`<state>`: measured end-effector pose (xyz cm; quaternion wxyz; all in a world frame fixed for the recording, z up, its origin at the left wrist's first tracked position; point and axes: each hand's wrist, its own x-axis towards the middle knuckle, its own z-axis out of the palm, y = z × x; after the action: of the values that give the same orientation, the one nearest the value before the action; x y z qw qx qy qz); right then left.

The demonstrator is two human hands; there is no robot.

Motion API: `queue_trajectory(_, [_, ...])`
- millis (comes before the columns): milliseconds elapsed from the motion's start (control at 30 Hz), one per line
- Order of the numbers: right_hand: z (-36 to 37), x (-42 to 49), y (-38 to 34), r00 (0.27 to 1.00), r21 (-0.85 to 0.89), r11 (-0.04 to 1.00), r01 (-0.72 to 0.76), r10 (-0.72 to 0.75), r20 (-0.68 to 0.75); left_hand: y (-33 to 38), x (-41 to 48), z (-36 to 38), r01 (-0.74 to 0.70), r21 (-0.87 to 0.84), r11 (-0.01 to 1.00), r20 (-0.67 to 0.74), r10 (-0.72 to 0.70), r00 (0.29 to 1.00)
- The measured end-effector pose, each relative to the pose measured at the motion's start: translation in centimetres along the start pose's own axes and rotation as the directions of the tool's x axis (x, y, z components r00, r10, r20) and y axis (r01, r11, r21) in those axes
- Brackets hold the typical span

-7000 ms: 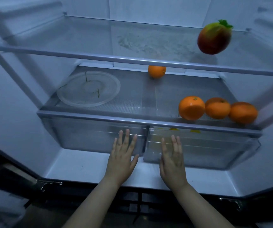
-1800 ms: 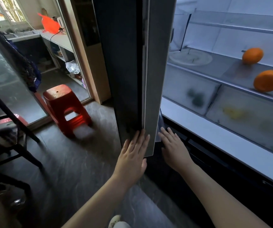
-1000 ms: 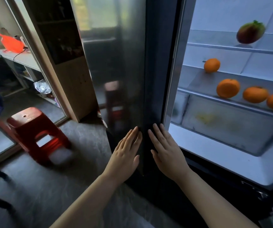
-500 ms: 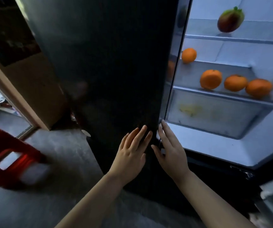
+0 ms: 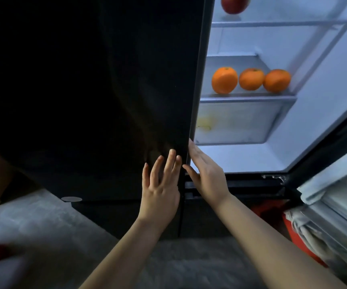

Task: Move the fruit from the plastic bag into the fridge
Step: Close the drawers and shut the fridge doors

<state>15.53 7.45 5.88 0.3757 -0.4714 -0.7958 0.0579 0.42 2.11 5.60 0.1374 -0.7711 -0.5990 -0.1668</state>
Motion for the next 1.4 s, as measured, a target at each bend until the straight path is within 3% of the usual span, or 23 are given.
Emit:
queue_trajectory(367, [-3.5,-4.1,-0.6,0.993,-0.139,0.984,-0.116,0.113,-0.026,2.2,-0.2,-2.4,0.004,-0.236,0.972,0.021,0.001,1.000])
queue_trajectory(567, [-10.4,-8.9,2.1,0.977,-0.169,0.963,-0.209,0.199,-0.077,10.4,0.3,-3.2,-0.052,-0.334,0.941,0.075,0.082,0.994])
queue_trajectory(700, [-17.4,-14.4,5.3,0.964,-0.249,0.932,-0.265,0.245,-0.106,18.3,0.1,-3.6,-0.166,-0.401,0.901,0.074,0.213,0.974])
queue_trajectory(867, [-23.9,-21.8,8.3,0.923,-0.303,0.872,-0.384,0.352,-0.157,28.2,-1.3,-3.6,-0.272,-0.465,0.842,0.124,0.367,0.922])
queue_trajectory(1033, [-27.9,-28.9,10.1,0.870,-0.365,0.792,-0.489,0.470,-0.148,34.9,-3.6,-3.3,-0.374,-0.427,0.823,0.267,0.510,0.817])
queue_trajectory(1267, [-30.4,-35.2,11.7,0.834,-0.406,0.733,-0.546,0.522,-0.180,40.8,-5.5,-2.5,-0.483,-0.380,0.789,0.333,0.604,0.724])
queue_trajectory(1400, [-31.1,-37.2,11.8,0.844,-0.446,0.725,-0.526,0.509,-0.168,42.2,-6.2,-1.8,-0.471,-0.355,0.807,0.382,0.586,0.715])
